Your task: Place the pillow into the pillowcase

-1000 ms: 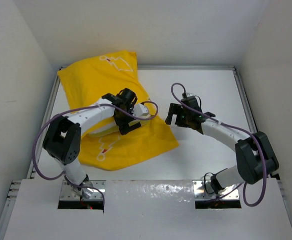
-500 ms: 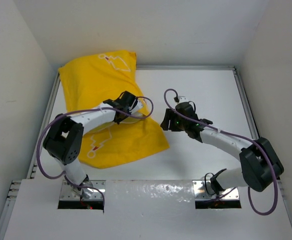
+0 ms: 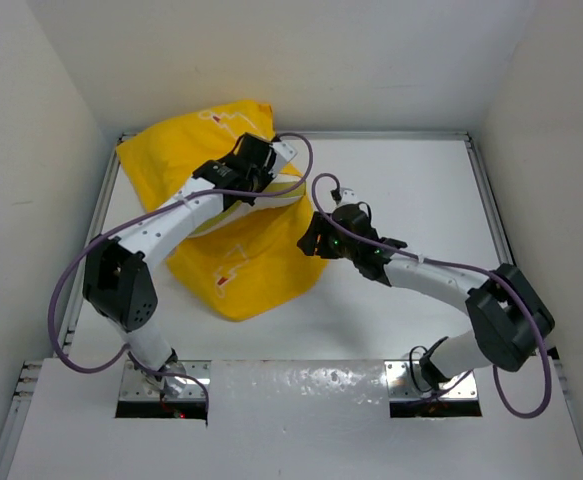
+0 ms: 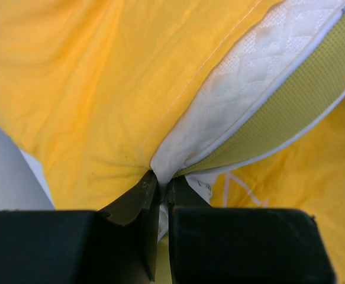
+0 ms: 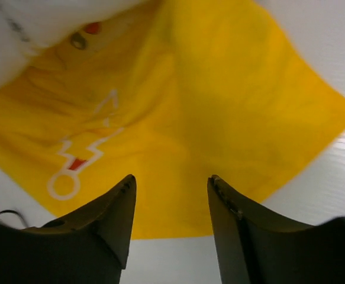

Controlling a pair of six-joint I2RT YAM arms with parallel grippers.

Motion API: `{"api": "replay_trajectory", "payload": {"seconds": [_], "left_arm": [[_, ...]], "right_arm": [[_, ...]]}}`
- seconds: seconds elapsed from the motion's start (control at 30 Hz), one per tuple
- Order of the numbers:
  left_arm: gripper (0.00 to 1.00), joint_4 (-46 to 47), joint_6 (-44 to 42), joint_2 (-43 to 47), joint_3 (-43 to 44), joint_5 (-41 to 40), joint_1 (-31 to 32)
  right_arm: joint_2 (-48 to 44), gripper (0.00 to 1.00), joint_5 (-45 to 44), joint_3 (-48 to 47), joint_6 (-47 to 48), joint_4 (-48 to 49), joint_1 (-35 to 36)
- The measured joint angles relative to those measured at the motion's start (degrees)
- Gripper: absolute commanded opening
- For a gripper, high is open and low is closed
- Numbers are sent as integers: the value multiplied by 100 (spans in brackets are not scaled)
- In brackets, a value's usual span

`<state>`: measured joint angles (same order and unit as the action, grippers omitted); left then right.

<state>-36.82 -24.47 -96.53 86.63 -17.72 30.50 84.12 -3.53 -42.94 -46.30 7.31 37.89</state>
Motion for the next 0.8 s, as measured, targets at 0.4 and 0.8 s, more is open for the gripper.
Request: {"api": "replay_trajectory", "payload": {"seconds": [0.4, 0.8], "left_arm": [[0, -968, 1215, -1187, 2448, 1097, -9], [0, -1392, 1768, -1587, 2791, 1814, 11]], "right_arm": [[-24, 67, -1167, -726, -638, 133, 452], [1969, 72, -1786, -1847, -1263, -50, -175]]}}
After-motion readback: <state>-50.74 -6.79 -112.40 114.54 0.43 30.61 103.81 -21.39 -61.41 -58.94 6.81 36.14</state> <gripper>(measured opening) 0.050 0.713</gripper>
